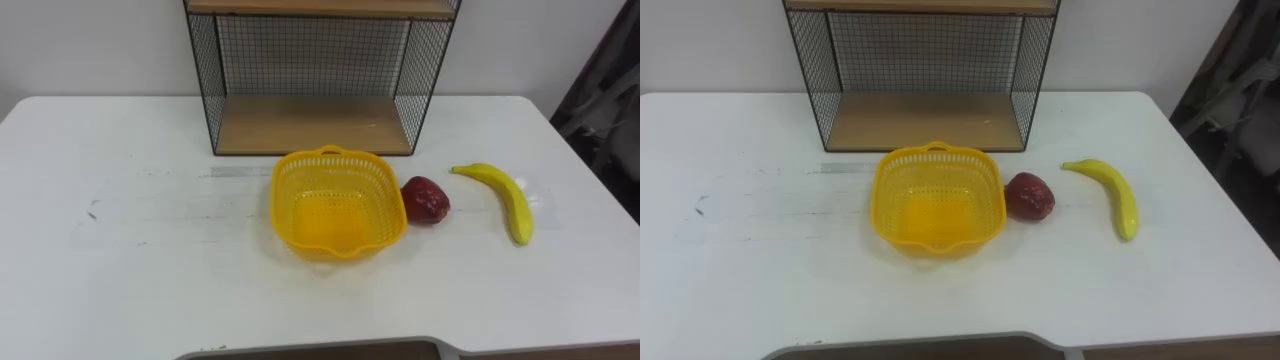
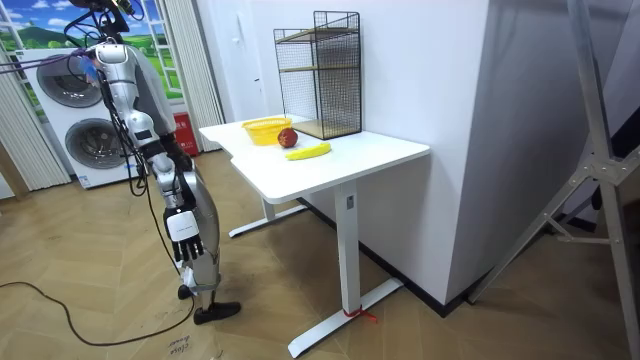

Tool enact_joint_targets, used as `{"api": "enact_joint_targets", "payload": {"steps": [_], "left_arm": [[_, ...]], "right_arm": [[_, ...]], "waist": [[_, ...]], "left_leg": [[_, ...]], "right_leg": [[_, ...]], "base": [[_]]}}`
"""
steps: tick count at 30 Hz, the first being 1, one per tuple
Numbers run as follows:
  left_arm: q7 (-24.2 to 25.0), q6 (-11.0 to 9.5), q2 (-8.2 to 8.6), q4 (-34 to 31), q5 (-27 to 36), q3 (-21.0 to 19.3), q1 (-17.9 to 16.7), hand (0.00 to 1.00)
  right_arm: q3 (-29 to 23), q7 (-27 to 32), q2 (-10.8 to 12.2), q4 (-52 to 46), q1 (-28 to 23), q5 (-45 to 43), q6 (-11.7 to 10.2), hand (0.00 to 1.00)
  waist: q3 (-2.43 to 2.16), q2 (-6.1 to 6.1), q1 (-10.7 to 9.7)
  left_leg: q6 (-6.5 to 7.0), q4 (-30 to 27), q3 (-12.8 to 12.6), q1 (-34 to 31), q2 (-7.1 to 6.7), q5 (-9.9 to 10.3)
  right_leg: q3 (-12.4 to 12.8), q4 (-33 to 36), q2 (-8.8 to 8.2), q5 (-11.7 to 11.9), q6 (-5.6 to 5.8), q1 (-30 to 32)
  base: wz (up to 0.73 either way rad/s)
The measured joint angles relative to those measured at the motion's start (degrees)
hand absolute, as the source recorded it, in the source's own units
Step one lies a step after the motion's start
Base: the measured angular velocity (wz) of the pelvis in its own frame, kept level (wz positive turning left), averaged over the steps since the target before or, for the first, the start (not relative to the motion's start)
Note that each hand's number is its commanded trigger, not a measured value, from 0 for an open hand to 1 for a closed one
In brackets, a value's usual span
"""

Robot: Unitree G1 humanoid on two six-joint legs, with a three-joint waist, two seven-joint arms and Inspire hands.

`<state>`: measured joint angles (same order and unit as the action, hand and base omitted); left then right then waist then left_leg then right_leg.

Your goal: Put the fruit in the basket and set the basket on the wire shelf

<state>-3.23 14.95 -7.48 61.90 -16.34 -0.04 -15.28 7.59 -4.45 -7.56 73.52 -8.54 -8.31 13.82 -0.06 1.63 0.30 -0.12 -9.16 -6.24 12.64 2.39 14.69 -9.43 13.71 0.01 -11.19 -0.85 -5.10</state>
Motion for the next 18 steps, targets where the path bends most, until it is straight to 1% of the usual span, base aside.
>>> {"api": "enact_joint_targets", "payload": {"steps": [5, 10, 13, 15, 18], "left_arm": [[-0.2, 0.0, 0.1, 0.0, 0.5, -1.9, -0.1, 0.0], [-1.2, 0.0, 0.09, 0.0, 1.2, -2.2, -0.1, 0.0], [-1.2, -0.3, 0.14, 0.0, 1.1, -3.0, 0.0, 0.0], [-1.2, -0.5, 0.16, 0.1, 1.1, -4.3, 0.0, 0.0], [-1.3, -0.5, 0.14, 0.1, 1.1, -4.4, 0.1, 0.0]], "right_arm": [[-0.1, -0.1, 0.0, 0.0, 0.1, 0.0, 0.0, 0.0], [-0.2, -0.2, 0.0, 0.1, 0.1, 1.2, 0.0, 0.0], [-1.3, -0.2, 0.0, 0.0, 0.1, 2.1, 0.0, 0.0], [-2.3, 0.1, 0.0, 0.0, 0.1, 3.0, -0.1, 0.0], [-2.8, 0.7, 0.0, 0.1, 0.1, 3.8, -0.1, 0.0]], "waist": [[0.02, 0.05, 0.1], [-0.02, 0.13, 0.1], [-0.02, 0.16, 0.2], [-0.02, 0.18, 0.2], [-0.13, -0.04, 0.2]], "left_leg": [[0.0, 0.0, 0.0, -0.1, 0.02, 0.0], [0.0, 0.1, 0.1, -0.1, 0.02, 0.0], [0.0, 0.1, 0.1, -0.1, 0.02, 0.0], [0.0, 0.1, 0.1, -0.2, 0.03, 0.0], [0.0, 0.2, 0.0, -0.2, 0.03, 0.0]], "right_leg": [[0.0, 0.0, 0.0, 0.0, 0.0, 0.1], [-0.2, 0.0, 0.02, 0.0, 0.0, 0.1], [0.0, 0.0, 0.03, 0.0, 0.0, 0.2], [0.1, 0.0, 0.06, 0.0, -0.01, 0.2], [0.2, 0.0, 0.09, 0.0, 0.0, 0.2]], "base": [[0.0], [0.0], [0.0], [0.0], [0.0]]}}
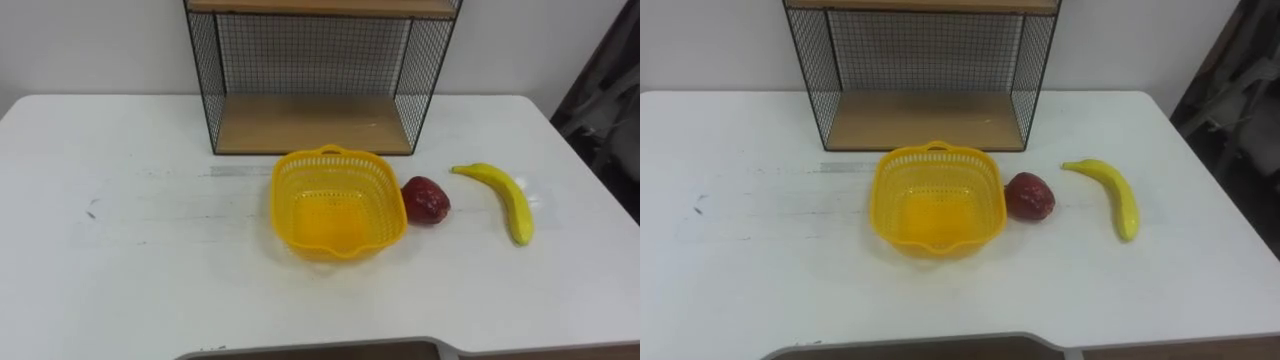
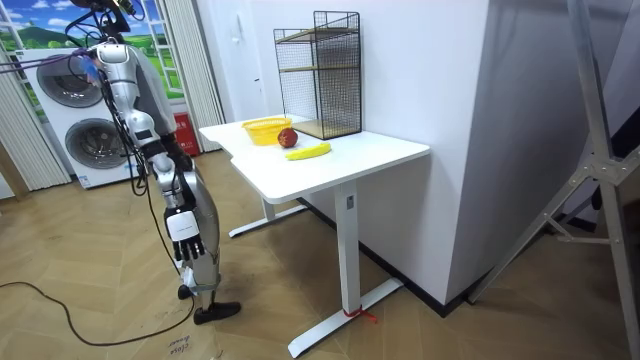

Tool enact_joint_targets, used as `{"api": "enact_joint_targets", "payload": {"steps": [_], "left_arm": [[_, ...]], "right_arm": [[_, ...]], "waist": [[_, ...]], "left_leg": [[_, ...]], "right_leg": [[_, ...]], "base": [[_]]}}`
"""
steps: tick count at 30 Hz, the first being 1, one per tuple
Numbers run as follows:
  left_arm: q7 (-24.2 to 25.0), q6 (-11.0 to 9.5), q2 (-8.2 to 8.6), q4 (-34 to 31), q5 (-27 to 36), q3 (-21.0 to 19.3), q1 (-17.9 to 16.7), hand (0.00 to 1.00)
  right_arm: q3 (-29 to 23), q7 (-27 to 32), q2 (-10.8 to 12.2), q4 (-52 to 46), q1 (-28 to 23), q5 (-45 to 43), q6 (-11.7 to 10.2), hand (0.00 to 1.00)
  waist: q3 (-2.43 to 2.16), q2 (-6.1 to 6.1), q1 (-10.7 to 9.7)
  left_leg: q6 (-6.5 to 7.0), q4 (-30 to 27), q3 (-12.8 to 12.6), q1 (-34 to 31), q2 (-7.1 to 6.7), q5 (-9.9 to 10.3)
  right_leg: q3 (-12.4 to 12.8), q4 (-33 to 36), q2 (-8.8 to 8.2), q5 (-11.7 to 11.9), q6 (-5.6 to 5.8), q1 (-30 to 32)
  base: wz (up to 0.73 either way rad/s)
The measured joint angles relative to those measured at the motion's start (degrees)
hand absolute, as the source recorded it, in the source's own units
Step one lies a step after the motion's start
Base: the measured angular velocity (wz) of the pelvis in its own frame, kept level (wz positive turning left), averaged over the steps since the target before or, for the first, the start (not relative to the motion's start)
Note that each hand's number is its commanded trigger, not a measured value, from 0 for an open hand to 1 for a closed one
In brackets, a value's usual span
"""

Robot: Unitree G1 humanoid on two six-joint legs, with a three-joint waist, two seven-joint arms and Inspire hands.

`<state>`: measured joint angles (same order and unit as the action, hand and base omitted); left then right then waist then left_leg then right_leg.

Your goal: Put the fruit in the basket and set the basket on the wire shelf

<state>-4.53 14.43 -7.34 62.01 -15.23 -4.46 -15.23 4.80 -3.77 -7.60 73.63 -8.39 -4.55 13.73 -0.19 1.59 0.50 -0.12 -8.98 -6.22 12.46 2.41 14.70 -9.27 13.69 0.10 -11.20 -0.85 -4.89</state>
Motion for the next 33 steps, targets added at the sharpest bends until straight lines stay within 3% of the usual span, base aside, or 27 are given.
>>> {"api": "enact_joint_targets", "payload": {"steps": [3, 5, 10, 13, 18, 21, 28, 33], "left_arm": [[-0.5, -0.2, 0.04, 0.2, 0.0, 0.0, 0.1, 0.0], [-0.6, -1.0, 0.09, 1.0, 0.0, -0.4, -0.2, 0.0], [-0.6, -1.6, 0.19, 1.0, 0.0, -1.8, -0.5, 0.0], [-0.6, -2.0, 0.26, 0.7, -0.4, -3.7, -1.1, 0.0], [-1.7, -3.9, 0.89, 0.6, 0.0, -9.1, -2.4, 0.0], [-2.7, -4.2, 0.9, 0.5, 0.2, -11.1, -2.9, 0.0], [-3.9, -5.0, 0.81, -0.4, 2.2, -11.4, -3.6, 0.0], [-4.0, -6.5, 0.16, -3.2, 2.1, -11.7, -4.5, 0.0]], "right_arm": [[-0.9, 1.2, 0.0, 0.0, 0.0, 1.7, -0.1, 0.0], [-4.0, 3.4, 0.0, 0.2, -0.1, 7.6, -0.9, 0.0], [-5.7, 7.9, 0.0, 0.2, -1.7, 18.8, -1.3, 0.0], [-10.7, 9.8, 0.0, 0.0, -2.8, 26.2, -1.5, 0.0], [-22.0, 13.7, 0.0, -1.9, -2.7, 49.9, -5.0, 0.0], [-26.4, 16.8, 0.0, -4.5, -2.7, 57.4, -6.1, 0.0], [-36.0, 27.3, -0.3, -9.6, 0.0, 64.9, -8.0, 0.0], [-38.9, 39.7, -0.9, -27.1, -0.6, 63.3, -11.3, 0.0]], "waist": [[-0.06, -0.17, 0.0], [-0.03, -0.43, -0.1], [0.07, -0.77, -0.3], [0.1, -0.91, -0.5], [0.13, -0.66, -2.3], [0.05, -0.5, -3.1], [-0.06, 0.28, -5.0], [-0.08, 0.78, -5.5]], "left_leg": [[0.0, 0.0, 0.0, 0.0, 0.0, 0.0], [0.01, 0.1, 0.1, 0.1, -0.01, 0.0], [0.01, 0.4, 0.0, -0.3, -0.01, 0.0], [0.01, 0.2, 0.0, -0.6, -0.02, 0.0], [0.01, 0.2, 0.0, -0.8, -0.05, 0.0], [0.01, 0.0, -0.2, -0.9, -0.05, 0.0], [0.01, -0.4, -0.2, -0.8, -0.12, 0.0], [0.02, -0.5, -1.3, -1.5, -0.15, 0.0]], "right_leg": [[0.3, 0.0, 0.05, 0.0, 0.0, -0.2], [0.3, -0.1, 0.03, 0.0, 0.01, -0.3], [0.4, 0.2, 0.08, 0.0, 0.0, 0.2], [0.5, 0.3, 0.08, 0.0, 0.01, 0.5], [0.5, -0.1, 0.05, -0.1, 0.03, 1.0], [0.4, -0.1, 0.02, -0.1, 0.03, 1.0], [0.7, 0.3, -0.06, -0.3, 0.01, 1.1], [1.6, 1.3, -0.03, -0.3, 0.0, 2.2]], "base": [[-0.01], [0.0], [0.0], [0.0], [0.0], [0.0], [-0.01], [-0.1]]}}
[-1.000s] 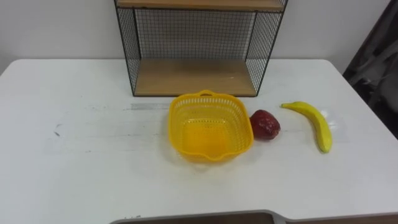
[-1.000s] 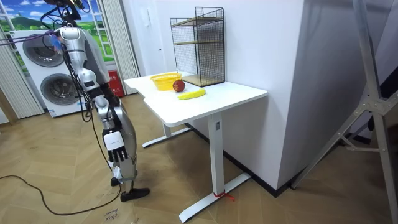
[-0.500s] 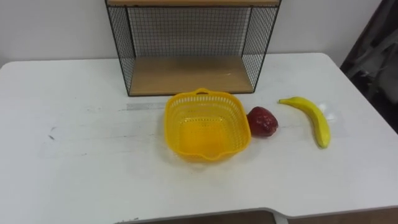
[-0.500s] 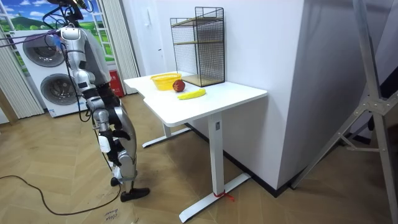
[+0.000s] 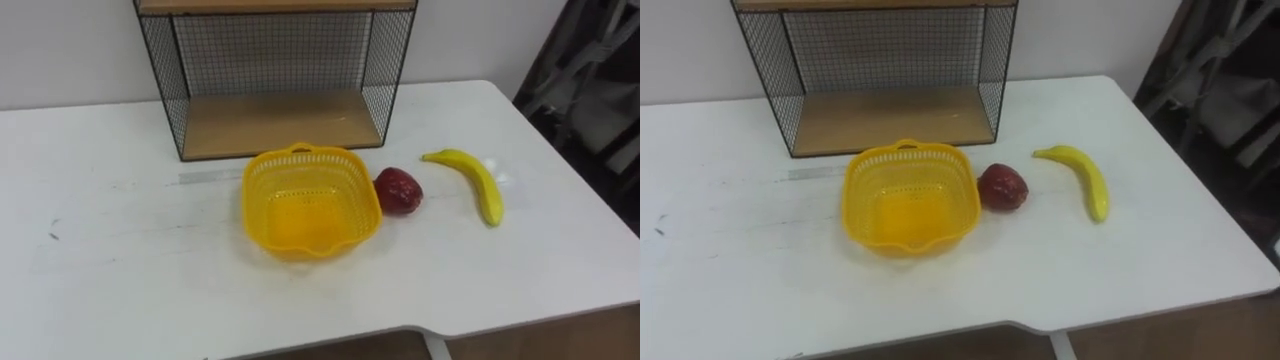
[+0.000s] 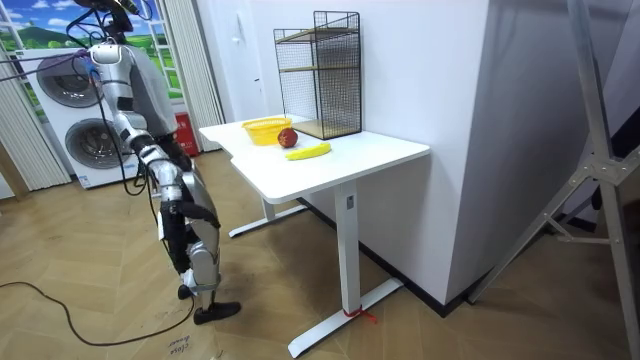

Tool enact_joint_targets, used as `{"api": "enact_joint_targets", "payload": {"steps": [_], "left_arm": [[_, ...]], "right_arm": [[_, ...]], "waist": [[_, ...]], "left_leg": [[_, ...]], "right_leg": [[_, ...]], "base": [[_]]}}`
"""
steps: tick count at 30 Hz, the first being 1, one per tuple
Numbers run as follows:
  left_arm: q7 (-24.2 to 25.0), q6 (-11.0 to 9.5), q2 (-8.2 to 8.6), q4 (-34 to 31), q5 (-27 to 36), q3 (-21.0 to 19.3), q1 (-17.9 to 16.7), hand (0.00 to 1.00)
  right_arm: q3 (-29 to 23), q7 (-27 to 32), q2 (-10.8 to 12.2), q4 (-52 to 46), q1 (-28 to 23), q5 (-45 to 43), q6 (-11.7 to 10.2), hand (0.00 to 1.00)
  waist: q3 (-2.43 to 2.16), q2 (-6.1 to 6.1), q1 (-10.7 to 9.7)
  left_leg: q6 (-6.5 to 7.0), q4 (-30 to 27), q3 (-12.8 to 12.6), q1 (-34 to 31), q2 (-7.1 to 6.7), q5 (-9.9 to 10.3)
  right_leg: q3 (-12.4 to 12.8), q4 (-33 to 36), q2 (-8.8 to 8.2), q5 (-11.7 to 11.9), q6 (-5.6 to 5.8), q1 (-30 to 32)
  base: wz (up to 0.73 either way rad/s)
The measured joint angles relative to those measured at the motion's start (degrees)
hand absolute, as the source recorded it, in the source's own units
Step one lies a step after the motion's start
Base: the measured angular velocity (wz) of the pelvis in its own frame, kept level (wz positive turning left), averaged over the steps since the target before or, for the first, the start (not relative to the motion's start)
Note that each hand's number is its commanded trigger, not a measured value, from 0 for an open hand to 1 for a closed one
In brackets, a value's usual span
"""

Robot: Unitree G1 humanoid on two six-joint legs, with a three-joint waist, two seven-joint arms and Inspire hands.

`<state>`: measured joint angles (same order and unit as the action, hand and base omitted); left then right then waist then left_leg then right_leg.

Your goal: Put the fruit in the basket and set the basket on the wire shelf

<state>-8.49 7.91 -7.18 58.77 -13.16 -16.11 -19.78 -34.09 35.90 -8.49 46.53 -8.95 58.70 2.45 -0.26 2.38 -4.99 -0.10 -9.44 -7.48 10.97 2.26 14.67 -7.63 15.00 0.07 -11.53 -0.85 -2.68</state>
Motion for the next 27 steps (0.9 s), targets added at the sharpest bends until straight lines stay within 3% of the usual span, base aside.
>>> {"api": "enact_joint_targets", "payload": {"steps": [4, 6, 9, 12, 19, 22, 27], "left_arm": [[-1.3, -1.3, -0.72, -0.4, 0.0, 0.1, -0.2, 0.0], [-2.0, -1.6, -0.97, -0.5, 0.1, 0.9, -0.2, 0.0], [-2.2, -2.1, -1.19, -0.7, 0.1, 1.3, -0.1, 0.0], [-2.3, -2.1, -1.18, -0.7, -0.1, 1.9, 0.0, 0.0], [-2.1, -3.1, -1.24, -1.2, -0.6, 4.0, 0.2, 0.0], [-2.0, -3.2, -1.24, -1.3, -2.1, 4.3, 0.2, 0.0], [-0.8, -3.1, -1.25, -1.3, -2.8, 4.3, 0.0, 0.0]], "right_arm": [[-0.5, 8.7, -1.1, -12.6, 0.9, -7.9, -2.3, 0.0], [0.2, 14.4, -2.9, -20.8, 1.1, -10.4, -4.2, 0.0], [0.3, 18.8, -3.9, -26.6, 1.7, -13.9, -5.7, 0.0], [0.9, 22.4, -4.1, -32.4, 2.6, -22.9, -6.9, 0.0], [4.5, 22.0, -4.2, -43.1, 2.6, -32.9, -7.7, 0.0], [7.9, 18.2, -4.9, -46.0, 2.8, -36.8, -8.6, 0.0], [10.7, 8.3, -5.4, -46.0, 3.0, -38.8, -7.9, 0.0]], "waist": [[0.16, 0.38, 0.0], [0.18, 0.56, 0.4], [0.32, 0.88, 0.6], [0.33, 0.89, 1.0], [0.46, 0.53, 2.6], [0.44, 0.17, 3.0], [0.59, -0.07, 4.1]], "left_leg": [[0.0, -0.1, -0.1, -0.5, 0.02, 0.0], [0.0, 0.0, -0.1, -1.1, 0.01, 0.0], [-0.01, -0.1, 0.1, -1.8, 0.02, 0.0], [-0.01, -0.1, 0.1, -2.2, 0.02, 0.0], [-0.01, 0.1, -0.3, -2.5, -0.02, 0.0], [-0.01, 0.1, -0.3, -2.5, 0.02, 0.0], [-0.01, 0.1, -0.3, -2.4, 0.05, 0.0]], "right_leg": [[0.2, -0.1, 0.13, 0.2, -0.04, 0.9], [-0.1, -0.1, 0.13, 0.2, -0.03, 1.5], [-0.4, -0.2, 0.14, 0.3, -0.04, 1.7], [-0.3, -0.4, 0.17, 0.3, 0.01, 1.8], [0.1, -0.4, 0.22, 0.4, 0.03, 2.5], [0.1, -0.5, 0.28, 0.4, 0.01, 2.5], [0.2, -0.3, 0.29, 0.4, -0.01, 2.4]], "base": [[-0.01], [0.0], [0.04], [0.0], [-0.07], [-0.02], [0.0]]}}
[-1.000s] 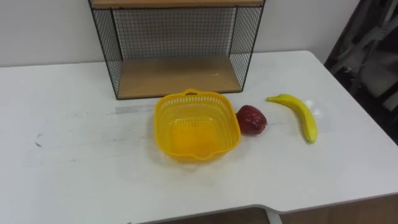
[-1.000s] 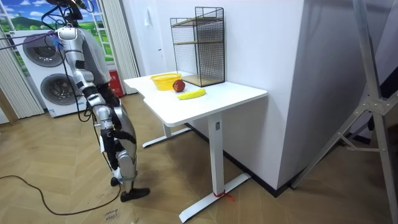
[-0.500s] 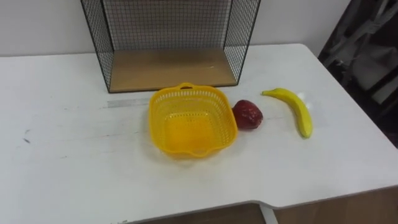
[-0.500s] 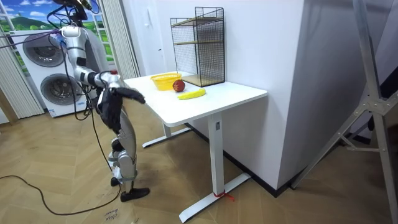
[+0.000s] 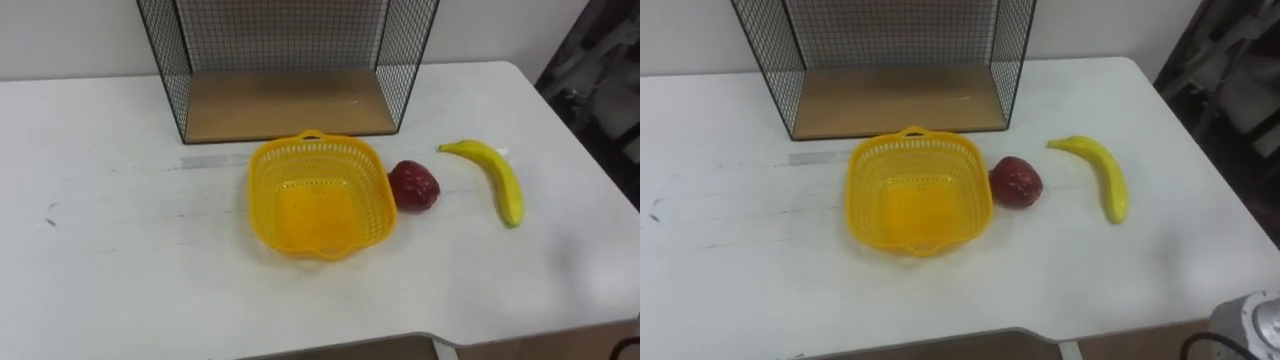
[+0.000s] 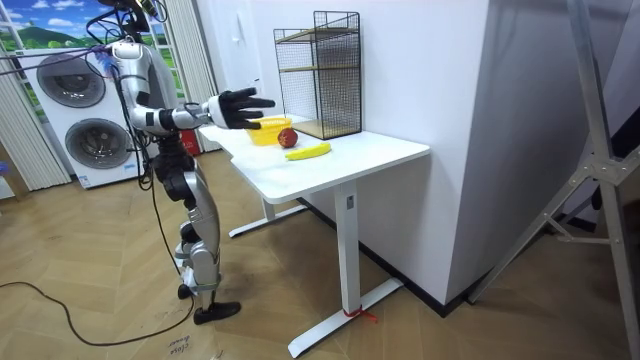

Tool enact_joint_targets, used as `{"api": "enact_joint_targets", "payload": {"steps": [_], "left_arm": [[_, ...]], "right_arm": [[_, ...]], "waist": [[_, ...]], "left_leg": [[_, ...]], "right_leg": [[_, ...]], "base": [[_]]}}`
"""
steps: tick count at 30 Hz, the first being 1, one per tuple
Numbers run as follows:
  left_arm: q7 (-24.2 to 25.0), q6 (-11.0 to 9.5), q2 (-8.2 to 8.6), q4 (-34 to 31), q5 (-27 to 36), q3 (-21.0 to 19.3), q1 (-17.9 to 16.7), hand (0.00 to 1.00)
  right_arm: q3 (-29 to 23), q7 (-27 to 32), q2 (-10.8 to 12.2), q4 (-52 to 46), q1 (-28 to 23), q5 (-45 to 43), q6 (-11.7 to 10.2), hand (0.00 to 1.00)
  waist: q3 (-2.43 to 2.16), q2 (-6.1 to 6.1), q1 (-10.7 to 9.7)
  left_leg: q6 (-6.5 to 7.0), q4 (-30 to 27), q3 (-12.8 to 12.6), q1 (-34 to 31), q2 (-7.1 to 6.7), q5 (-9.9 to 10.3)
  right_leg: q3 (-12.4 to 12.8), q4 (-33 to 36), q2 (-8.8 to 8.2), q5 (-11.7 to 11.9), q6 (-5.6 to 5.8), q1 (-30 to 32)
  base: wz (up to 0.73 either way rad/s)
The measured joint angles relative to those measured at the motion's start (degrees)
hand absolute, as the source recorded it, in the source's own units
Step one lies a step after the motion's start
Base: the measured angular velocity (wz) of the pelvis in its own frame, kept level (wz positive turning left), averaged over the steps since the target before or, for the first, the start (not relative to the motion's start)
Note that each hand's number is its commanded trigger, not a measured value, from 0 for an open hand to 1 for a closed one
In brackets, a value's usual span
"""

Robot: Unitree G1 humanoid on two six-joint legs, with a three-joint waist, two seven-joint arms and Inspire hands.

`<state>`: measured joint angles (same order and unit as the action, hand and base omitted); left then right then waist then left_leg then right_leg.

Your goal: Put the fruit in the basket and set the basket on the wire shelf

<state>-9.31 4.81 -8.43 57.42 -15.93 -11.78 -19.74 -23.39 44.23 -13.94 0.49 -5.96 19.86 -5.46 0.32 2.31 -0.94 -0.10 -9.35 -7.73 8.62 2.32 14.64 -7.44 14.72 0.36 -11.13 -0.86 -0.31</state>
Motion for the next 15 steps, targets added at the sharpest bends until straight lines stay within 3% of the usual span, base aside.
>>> {"api": "enact_joint_targets", "payload": {"steps": [7, 13, 15], "left_arm": [[1.5, -0.2, -0.07, -0.1, 0.0, 0.0, 0.0, 0.0], [2.3, -0.2, -0.83, -0.1, 0.0, -0.4, -0.2, 0.0], [2.5, -0.2, -1.28, -0.1, 0.0, -0.3, -0.6, 0.0]], "right_arm": [[4.4, -13.2, -2.2, 0.0, 1.5, 0.2, 0.9, 0.0], [4.7, -21.6, -4.4, -0.1, 1.6, -0.3, 1.8, 0.0], [5.6, -23.8, -4.4, -0.1, 1.6, -2.1, 1.9, 0.0]], "waist": [[0.12, 0.57, 0.1], [-0.22, 2.04, 1.6], [0.01, 2.72, 1.5]], "left_leg": [[0.0, 0.0, 0.0, 0.0, 0.02, 0.0], [-0.01, -0.2, 0.2, 0.0, 0.05, 0.0], [-0.01, -0.3, 0.6, 0.1, 0.09, 0.0]], "right_leg": [[-0.1, 0.2, -0.03, 0.1, -0.1, 0.1], [-0.2, 0.1, -0.06, 0.1, -0.13, -0.1], [-0.4, -0.2, -0.09, 0.3, -0.13, -0.7]], "base": [[0.0], [0.03], [0.09]]}}
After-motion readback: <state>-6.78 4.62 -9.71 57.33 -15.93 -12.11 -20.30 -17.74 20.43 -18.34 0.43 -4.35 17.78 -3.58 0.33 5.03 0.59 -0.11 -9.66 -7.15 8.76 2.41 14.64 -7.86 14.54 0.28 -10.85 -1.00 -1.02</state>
